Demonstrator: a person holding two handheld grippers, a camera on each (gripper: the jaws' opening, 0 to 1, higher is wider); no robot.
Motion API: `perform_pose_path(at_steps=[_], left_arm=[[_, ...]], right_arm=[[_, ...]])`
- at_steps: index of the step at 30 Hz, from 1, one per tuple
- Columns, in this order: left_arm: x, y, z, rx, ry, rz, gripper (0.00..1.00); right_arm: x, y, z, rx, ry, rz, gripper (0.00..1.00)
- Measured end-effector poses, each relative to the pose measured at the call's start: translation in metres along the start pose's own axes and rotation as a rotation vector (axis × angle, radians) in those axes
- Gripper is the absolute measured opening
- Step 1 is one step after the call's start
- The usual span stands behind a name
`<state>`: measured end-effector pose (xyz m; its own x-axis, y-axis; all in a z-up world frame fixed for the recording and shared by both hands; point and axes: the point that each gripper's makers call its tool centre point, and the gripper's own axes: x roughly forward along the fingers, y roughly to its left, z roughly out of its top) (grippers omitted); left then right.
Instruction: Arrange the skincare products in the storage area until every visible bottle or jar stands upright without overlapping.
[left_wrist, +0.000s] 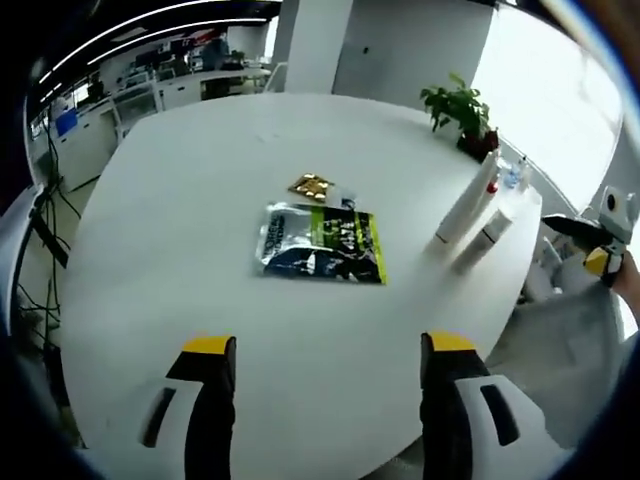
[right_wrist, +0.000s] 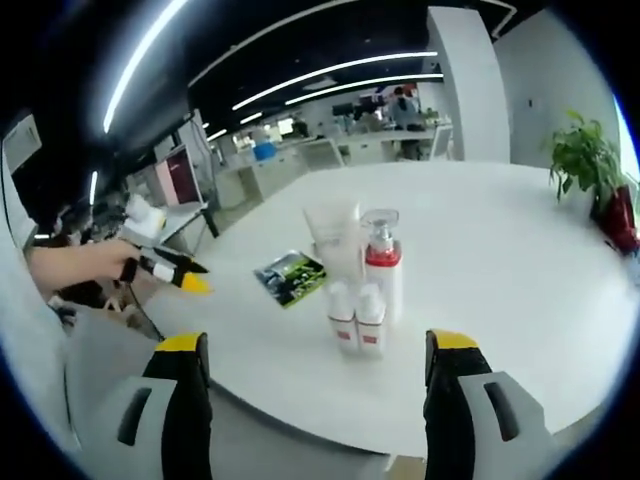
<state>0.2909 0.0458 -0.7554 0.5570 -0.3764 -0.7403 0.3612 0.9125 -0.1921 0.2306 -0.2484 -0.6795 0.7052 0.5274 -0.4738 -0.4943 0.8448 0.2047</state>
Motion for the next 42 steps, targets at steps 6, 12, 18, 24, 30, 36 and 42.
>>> perform_pose_path(at_steps=[6,12,18,24,30,36,42], left_arm=[[0.024,-0.001,0.013,-0.045,-0.004,0.003,0.7],[0.048,0.003,0.02,-0.062,0.014,-0.001,0.7],[0.066,0.012,0.03,-0.116,0.001,0.037,0.7],[0.077,0.017,0.038,-0.092,-0.023,0.076,0.69],[0.085,0.012,0.035,-0.11,-0.03,0.096,0.68],[0.09,0.017,0.032,-0.131,-0.026,0.121,0.67],[0.097,0.02,0.034,-0.12,-0.03,0.155,0.66]], right_arm=[[0.001,-0.001,-0.001,0.008,0.006,-0.003,0.88],[0.002,-0.001,-0.002,0.008,0.019,-0.002,0.88],[0.002,-0.003,-0.004,0.018,0.023,-0.01,0.88],[0.002,-0.004,-0.006,0.022,0.03,-0.017,0.88],[0.002,-0.005,-0.006,0.03,0.036,-0.026,0.88],[0.002,-0.008,-0.007,0.039,0.035,-0.037,0.88],[0.002,-0.009,-0.008,0.046,0.039,-0.045,0.88]])
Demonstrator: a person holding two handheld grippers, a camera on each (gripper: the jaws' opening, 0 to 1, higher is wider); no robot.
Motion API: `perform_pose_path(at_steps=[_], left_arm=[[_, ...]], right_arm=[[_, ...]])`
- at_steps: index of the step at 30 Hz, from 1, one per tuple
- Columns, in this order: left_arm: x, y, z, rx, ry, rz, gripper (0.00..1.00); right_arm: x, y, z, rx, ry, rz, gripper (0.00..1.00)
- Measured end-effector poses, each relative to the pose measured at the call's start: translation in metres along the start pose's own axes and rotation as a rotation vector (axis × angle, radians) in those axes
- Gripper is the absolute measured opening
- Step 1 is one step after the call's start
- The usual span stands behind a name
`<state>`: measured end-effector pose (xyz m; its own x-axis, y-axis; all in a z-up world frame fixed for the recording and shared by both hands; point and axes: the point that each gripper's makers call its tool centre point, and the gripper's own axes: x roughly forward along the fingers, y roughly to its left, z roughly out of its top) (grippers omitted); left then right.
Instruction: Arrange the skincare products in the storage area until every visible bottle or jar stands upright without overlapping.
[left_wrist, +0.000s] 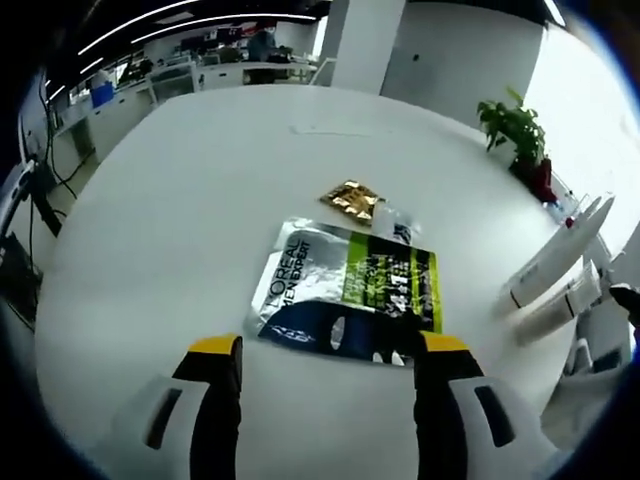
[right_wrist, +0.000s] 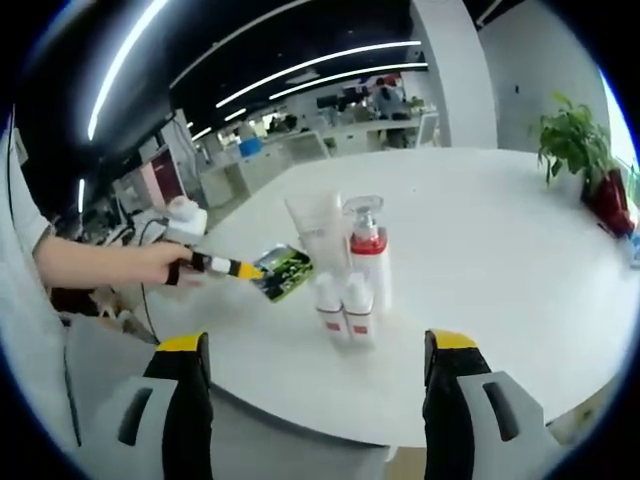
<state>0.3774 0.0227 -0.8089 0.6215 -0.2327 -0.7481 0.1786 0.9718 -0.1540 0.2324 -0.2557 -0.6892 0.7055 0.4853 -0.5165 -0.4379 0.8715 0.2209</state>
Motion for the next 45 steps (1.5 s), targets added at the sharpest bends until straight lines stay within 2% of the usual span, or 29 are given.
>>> perform_pose_path(at_steps=[6,9,14,19,21,24,30,34,36,37,45], left_arm=[[0.017,0.007,0.007,0.105,0.004,0.039,0.65],[0.021,0.004,0.006,0.137,0.013,0.052,0.64],[0.03,0.011,0.007,0.163,0.024,0.072,0.63],[0.033,0.009,0.01,0.182,0.012,0.065,0.63],[0.032,0.01,0.012,0.179,0.013,0.06,0.59],[0.033,0.016,0.013,0.163,0.015,0.06,0.47],[0.03,0.019,0.014,0.168,0.01,0.062,0.19],[0.032,0.02,0.016,0.186,0.012,0.055,0.16],[0.032,0.019,0.015,0.191,0.01,0.05,0.11],[0.032,0.019,0.015,0.202,0.011,0.045,0.01],[0.031,0.017,0.015,0.221,0.009,0.024,0.02]], right_arm=[[0.001,-0.001,-0.001,0.003,0.01,-0.003,0.87],[0.001,-0.001,-0.003,0.001,0.017,-0.004,0.87],[0.002,-0.002,-0.003,0.007,0.019,-0.006,0.87],[0.001,-0.003,-0.003,0.015,0.018,-0.008,0.87],[0.001,-0.003,-0.003,0.018,0.018,-0.008,0.87],[0.001,-0.002,-0.003,0.019,0.018,-0.007,0.86],[0.001,-0.002,-0.003,0.019,0.019,-0.005,0.86],[0.001,-0.001,-0.003,0.021,0.017,-0.004,0.86],[0.001,-0.002,-0.003,0.022,0.017,-0.005,0.86],[0.001,-0.002,-0.003,0.023,0.017,-0.005,0.86],[0.0,-0.003,-0.003,0.033,0.011,-0.007,0.86]])
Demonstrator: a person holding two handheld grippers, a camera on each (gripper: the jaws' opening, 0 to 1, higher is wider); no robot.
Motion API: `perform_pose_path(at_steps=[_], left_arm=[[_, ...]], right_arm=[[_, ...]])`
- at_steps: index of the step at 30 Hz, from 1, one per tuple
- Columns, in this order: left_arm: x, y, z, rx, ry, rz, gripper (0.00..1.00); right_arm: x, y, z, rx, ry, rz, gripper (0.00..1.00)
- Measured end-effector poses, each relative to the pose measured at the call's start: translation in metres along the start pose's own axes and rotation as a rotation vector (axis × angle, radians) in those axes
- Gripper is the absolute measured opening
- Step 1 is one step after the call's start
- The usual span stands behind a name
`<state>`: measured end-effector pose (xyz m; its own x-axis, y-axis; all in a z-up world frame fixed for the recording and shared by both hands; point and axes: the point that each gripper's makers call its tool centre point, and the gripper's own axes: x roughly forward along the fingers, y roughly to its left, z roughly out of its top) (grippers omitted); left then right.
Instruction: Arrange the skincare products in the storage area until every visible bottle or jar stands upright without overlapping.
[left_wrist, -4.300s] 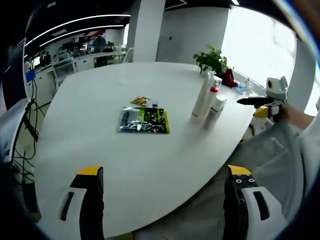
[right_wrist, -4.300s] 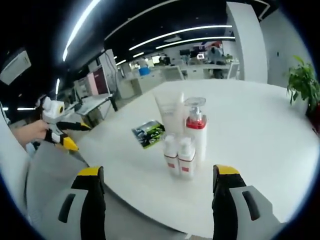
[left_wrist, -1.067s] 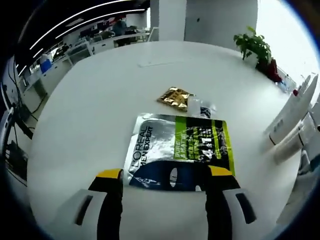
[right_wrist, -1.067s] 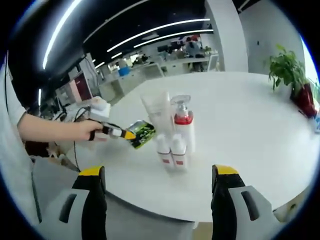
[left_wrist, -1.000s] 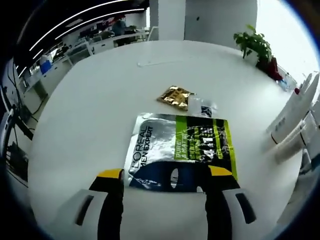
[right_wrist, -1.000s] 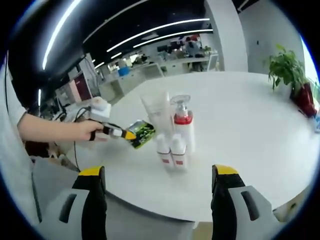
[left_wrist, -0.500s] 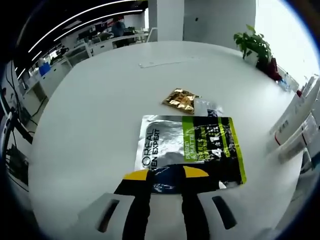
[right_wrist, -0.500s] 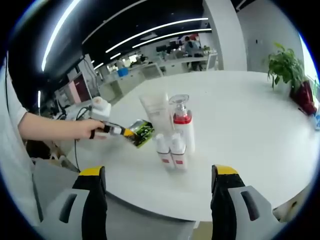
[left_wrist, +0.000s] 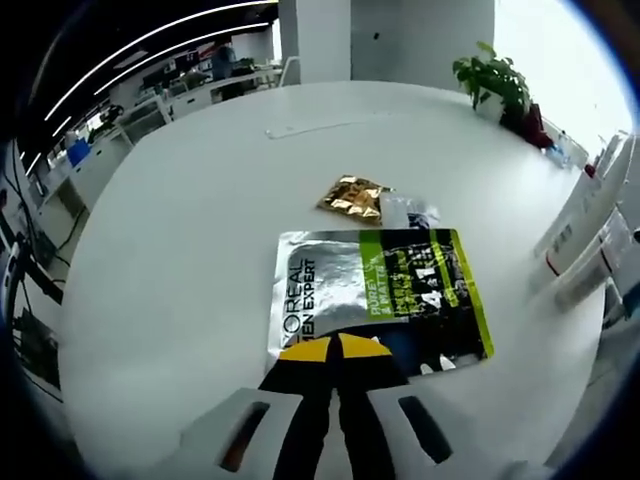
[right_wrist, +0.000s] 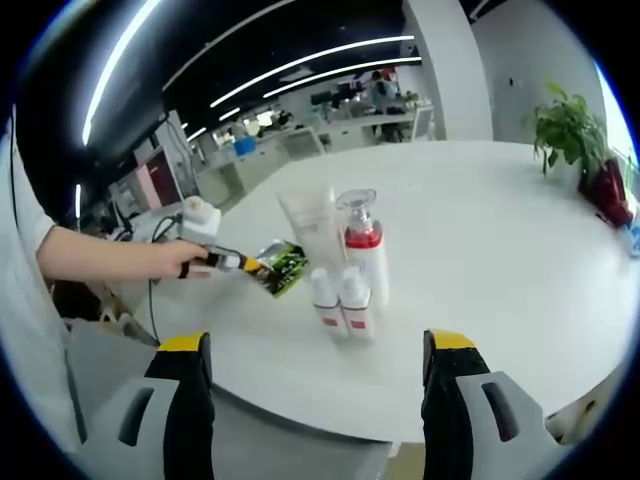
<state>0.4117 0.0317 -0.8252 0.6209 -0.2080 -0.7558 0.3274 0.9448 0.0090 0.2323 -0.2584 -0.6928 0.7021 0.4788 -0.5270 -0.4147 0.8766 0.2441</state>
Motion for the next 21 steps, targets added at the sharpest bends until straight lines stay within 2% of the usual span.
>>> perform_pose_path(at_steps=[2,3,4,5,7,9,12,15,21], left_arm=[[-0.001,0.002,0.0,0.005,-0.001,-0.003,0.04],[-0.003,-0.001,0.0,0.002,-0.002,-0.027,0.07],[-0.003,-0.007,0.003,-0.001,-0.021,-0.068,0.14],[-0.007,-0.008,0.007,0.002,-0.049,-0.082,0.21],[-0.006,-0.002,0.007,0.024,-0.058,-0.064,0.31],[-0.015,0.001,0.002,0.025,-0.052,-0.054,0.34],[-0.014,0.009,-0.002,0.009,-0.048,-0.044,0.4],[-0.018,0.009,-0.001,-0.001,-0.042,-0.036,0.47],[-0.018,0.009,-0.001,0.008,-0.026,-0.054,0.55]], right_arm=[[0.0,0.0,0.0,0.002,-0.002,0.0,0.86],[0.0,0.0,0.0,0.003,-0.002,0.0,0.86],[0.0,0.0,0.0,0.003,-0.002,0.0,0.86],[0.0,0.0,0.001,0.003,-0.003,0.001,0.86],[0.0,0.0,0.001,0.003,-0.003,0.003,0.86],[0.0,0.0,0.001,0.003,-0.005,0.004,0.86],[0.0,0.001,0.001,0.005,-0.006,0.006,0.86],[0.0,0.001,0.001,0.005,-0.006,0.007,0.86],[0.0,0.001,0.002,0.007,-0.008,0.006,0.86]])
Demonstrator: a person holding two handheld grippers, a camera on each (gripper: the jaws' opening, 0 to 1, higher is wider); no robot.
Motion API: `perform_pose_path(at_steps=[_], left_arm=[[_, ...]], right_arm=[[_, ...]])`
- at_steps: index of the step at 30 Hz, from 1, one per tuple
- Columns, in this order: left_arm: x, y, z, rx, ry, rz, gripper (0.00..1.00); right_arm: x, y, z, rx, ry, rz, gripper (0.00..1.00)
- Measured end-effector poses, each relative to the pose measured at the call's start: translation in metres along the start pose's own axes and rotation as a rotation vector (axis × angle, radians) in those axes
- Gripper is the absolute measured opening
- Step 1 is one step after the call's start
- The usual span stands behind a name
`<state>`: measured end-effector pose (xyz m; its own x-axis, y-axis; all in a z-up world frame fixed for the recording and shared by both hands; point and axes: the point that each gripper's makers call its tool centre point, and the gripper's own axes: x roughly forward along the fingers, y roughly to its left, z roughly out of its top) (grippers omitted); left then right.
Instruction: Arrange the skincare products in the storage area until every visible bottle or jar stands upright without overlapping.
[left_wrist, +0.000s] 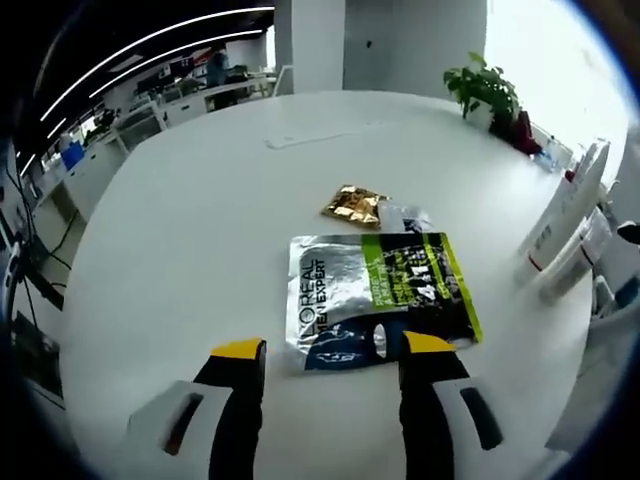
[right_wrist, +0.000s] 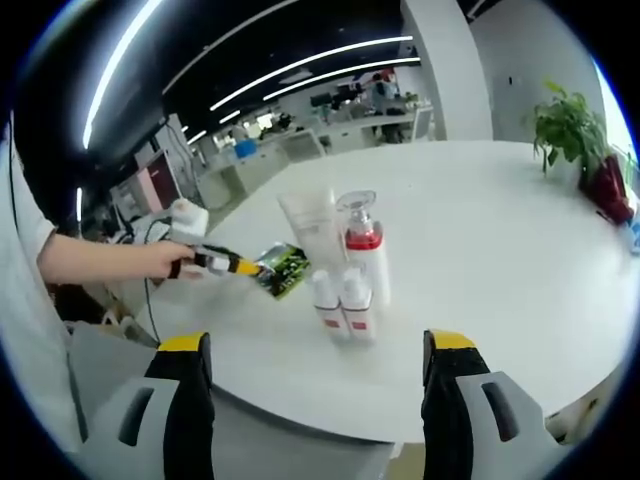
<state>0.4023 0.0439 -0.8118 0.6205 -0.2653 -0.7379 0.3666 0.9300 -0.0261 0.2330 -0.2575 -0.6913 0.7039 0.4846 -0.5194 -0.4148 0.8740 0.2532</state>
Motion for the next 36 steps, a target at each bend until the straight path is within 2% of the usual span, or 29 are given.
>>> perform_pose_path(at_steps=[3,6,17,21,30,32,36], left_arm=[[0.0,-0.002,-0.002,-0.009,0.008,-0.017,0.62],[-0.002,-0.004,-0.002,-0.021,0.01,-0.028,0.64],[0.001,-0.012,-0.006,-0.118,0.034,-0.079,0.83],[0.0,-0.016,-0.007,-0.1,0.045,-0.074,0.84],[0.007,-0.019,-0.003,-0.119,0.052,-0.069,0.8],[0.007,-0.026,-0.003,-0.108,0.056,-0.056,0.79],[0.015,-0.027,-0.001,-0.087,0.073,-0.043,0.8]], right_arm=[[0.0,0.0,0.0,-0.002,0.0,-0.001,0.86],[0.0,0.0,0.0,-0.003,0.0,-0.002,0.86],[0.0,-0.001,0.0,0.0,0.0,-0.006,0.86],[0.0,-0.001,0.0,0.001,0.0,-0.007,0.86],[0.0,0.0,0.0,0.003,0.004,-0.005,0.86],[0.0,0.0,-0.001,0.004,0.004,-0.005,0.86],[0.0,-0.001,-0.001,0.004,0.006,-0.005,0.86]])
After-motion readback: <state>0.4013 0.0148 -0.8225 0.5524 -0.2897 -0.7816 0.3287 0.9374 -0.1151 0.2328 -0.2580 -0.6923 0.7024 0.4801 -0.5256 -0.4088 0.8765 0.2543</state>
